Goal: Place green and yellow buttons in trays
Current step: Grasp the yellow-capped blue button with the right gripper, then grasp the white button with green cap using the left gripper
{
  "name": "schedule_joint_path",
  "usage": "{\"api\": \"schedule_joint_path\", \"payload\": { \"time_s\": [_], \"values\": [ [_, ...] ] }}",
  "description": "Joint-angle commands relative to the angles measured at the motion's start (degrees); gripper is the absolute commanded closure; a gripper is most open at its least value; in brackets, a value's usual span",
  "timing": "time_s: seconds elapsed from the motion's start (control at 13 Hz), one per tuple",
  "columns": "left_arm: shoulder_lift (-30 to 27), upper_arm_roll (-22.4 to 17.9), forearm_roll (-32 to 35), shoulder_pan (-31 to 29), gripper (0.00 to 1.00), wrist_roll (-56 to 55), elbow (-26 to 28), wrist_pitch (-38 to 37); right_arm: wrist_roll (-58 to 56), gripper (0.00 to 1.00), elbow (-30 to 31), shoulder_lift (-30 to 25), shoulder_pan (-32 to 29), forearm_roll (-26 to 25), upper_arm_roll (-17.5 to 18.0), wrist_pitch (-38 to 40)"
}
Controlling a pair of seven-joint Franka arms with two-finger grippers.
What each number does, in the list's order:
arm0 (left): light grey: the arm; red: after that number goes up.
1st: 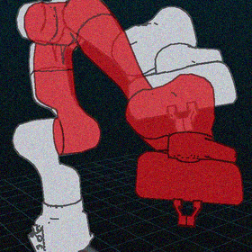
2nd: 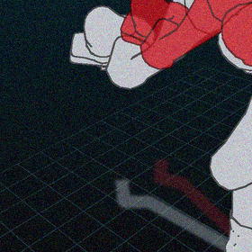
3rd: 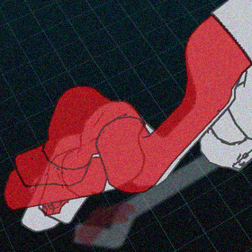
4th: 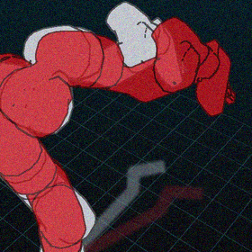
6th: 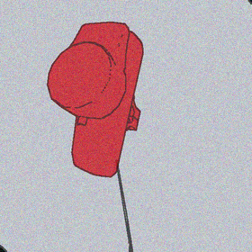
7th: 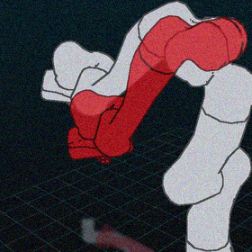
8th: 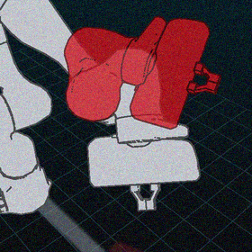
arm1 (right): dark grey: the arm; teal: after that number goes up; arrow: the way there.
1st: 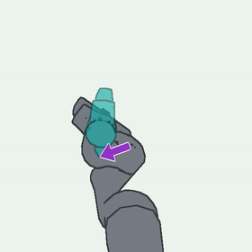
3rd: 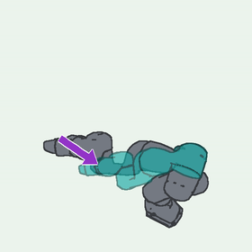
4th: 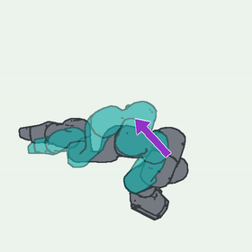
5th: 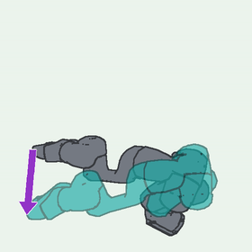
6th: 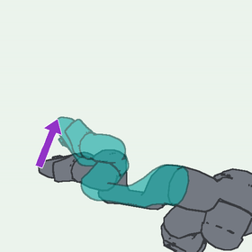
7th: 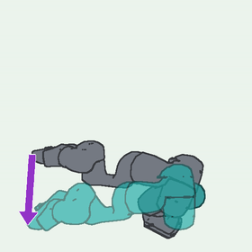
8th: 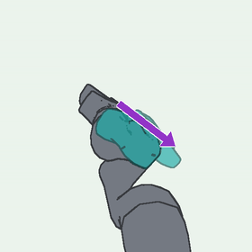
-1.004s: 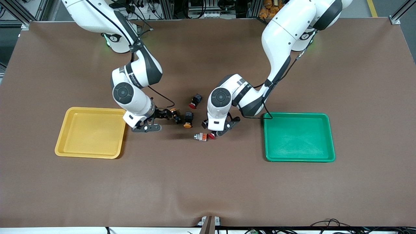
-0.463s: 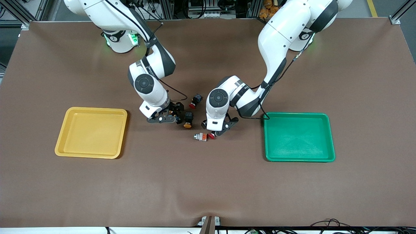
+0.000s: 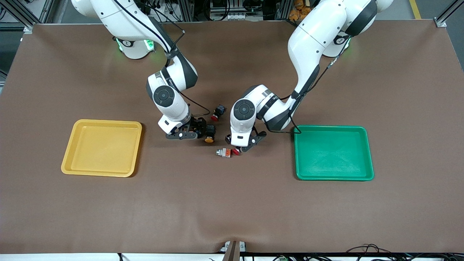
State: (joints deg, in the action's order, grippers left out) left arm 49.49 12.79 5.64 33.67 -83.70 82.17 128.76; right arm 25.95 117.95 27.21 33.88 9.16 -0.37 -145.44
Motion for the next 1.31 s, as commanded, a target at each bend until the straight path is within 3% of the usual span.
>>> {"api": "schedule_joint_path", "payload": {
  "time_s": [0.0, 0.15, 0.31, 0.39, 0.77, 1.24],
  "values": [
    [0.70, -0.49, 1.83, 0.61, 0.37, -1.56, -0.87, 0.18, 0.59, 0.28, 0.52, 0.21, 1.54, 0.25, -0.34, -1.34],
    [0.61, -0.49, 1.74, 0.44, 0.59, -1.56, -0.96, 0.18, 0.59, 0.56, 1.14, 0.21, 1.98, -0.11, -0.43, -1.87],
    [-0.35, -0.49, 1.83, 0.35, 0.91, -1.65, -0.96, -0.78, 0.50, 0.83, 1.23, -0.05, 1.81, -0.11, -0.60, -1.78],
    [-1.32, -0.49, 1.83, 0.09, 1.00, -1.65, -1.05, -2.88, 0.33, 0.99, 1.23, -0.93, 1.37, -0.11, -0.69, -0.82],
    [-9.83, -0.31, 1.48, -1.93, 1.00, -2.70, -0.96, -12.46, -1.16, 1.00, 1.14, -8.65, -4.50, -0.54, -1.04, 13.04],
    [-16.97, -0.23, 1.65, -12.46, 1.00, 4.91, 3.24, -17.84, -19.32, 1.00, 1.14, -13.33, -16.80, -2.13, -1.74, 22.38]
  ]
}}
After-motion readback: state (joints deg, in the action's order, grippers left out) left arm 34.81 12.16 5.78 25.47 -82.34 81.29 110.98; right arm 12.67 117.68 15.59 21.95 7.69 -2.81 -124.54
